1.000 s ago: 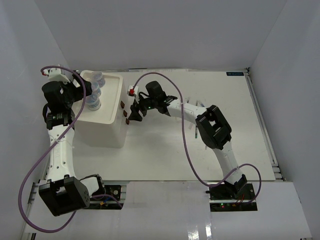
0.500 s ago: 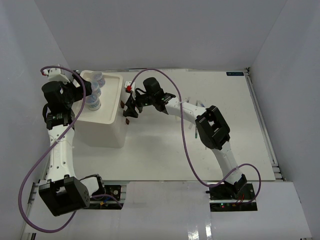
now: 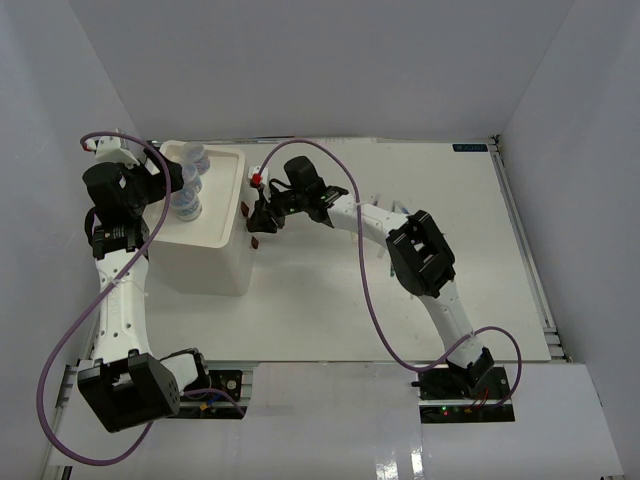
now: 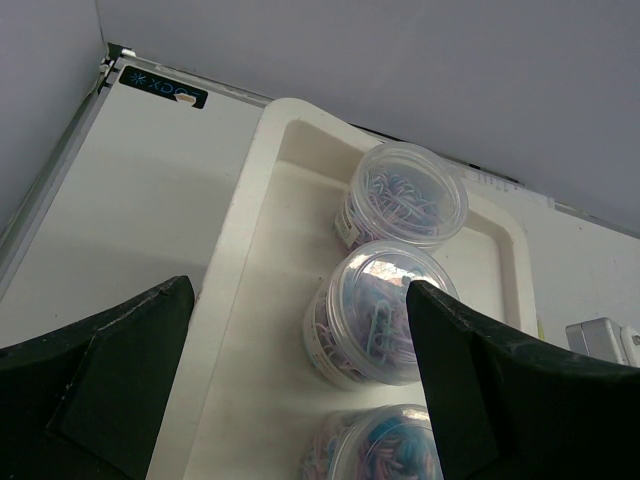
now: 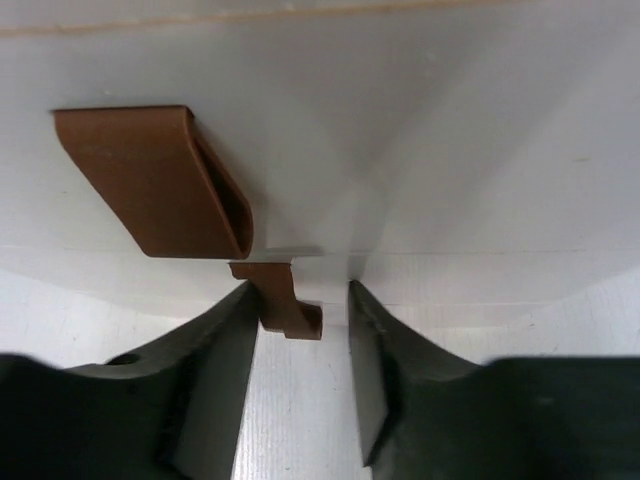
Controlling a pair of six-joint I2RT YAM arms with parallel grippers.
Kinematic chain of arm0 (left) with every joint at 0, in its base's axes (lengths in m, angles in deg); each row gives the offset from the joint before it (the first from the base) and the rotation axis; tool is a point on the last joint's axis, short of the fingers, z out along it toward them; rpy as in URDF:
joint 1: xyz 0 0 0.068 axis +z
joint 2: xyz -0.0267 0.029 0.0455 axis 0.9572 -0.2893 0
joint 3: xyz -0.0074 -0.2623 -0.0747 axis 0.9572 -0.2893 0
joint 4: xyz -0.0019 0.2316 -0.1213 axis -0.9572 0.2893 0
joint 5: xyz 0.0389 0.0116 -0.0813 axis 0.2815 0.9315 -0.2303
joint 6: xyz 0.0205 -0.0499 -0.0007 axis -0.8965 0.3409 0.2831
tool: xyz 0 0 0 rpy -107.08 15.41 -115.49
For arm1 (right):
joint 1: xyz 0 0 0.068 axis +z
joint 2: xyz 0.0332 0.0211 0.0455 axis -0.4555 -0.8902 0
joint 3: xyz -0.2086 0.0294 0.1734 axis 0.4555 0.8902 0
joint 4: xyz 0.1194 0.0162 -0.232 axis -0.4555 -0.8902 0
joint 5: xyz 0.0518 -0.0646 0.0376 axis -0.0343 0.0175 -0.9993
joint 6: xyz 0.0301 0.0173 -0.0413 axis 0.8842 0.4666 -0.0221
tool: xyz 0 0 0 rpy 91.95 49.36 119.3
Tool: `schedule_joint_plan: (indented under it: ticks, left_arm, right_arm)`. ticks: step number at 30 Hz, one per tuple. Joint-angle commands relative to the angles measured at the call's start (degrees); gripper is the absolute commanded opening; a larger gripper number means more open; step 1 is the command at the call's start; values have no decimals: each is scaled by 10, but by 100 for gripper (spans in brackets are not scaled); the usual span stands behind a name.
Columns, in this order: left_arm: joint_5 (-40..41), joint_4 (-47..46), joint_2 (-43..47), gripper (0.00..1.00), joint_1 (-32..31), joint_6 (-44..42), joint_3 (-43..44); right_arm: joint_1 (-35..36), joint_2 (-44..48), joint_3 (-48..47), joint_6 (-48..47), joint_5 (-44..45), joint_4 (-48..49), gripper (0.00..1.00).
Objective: Sort the stationery into containers
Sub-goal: Open the drawer in the storage box.
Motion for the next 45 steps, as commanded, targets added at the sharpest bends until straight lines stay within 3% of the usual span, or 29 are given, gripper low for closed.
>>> schedule_joint_plan:
  ticks: [1, 5, 9, 23, 33, 38, 41, 45]
  left_arm:
    - [-32, -3, 15, 98, -2, 11, -2]
    - [-31, -3, 15, 98, -2, 11, -3]
    - [-29, -3, 15, 98, -1, 10, -2]
    - [-20, -3, 19, 98, 3, 10, -3]
    - [-23, -4, 18, 98, 3, 10, -3]
    - [-21, -3, 20, 98, 3, 8, -3]
    - [-20, -3, 23, 98, 4, 7, -3]
    - [-18, -3, 27, 98, 3, 6, -3]
  right_arm:
    - [16, -3, -31, -7, -22, 31, 42]
    - [17, 16, -18, -12, -14, 31, 20]
    - [10, 49, 23, -24, 0, 32, 9]
    - [-67, 196, 227, -34, -8, 23, 8]
    - [-92, 246, 288, -37, 8, 21, 8]
    - [-96, 269, 291, -29, 32, 3, 16]
    - [-98, 295, 306, -25, 60, -1, 34]
    - [-106, 338, 333, -13, 94, -3, 46]
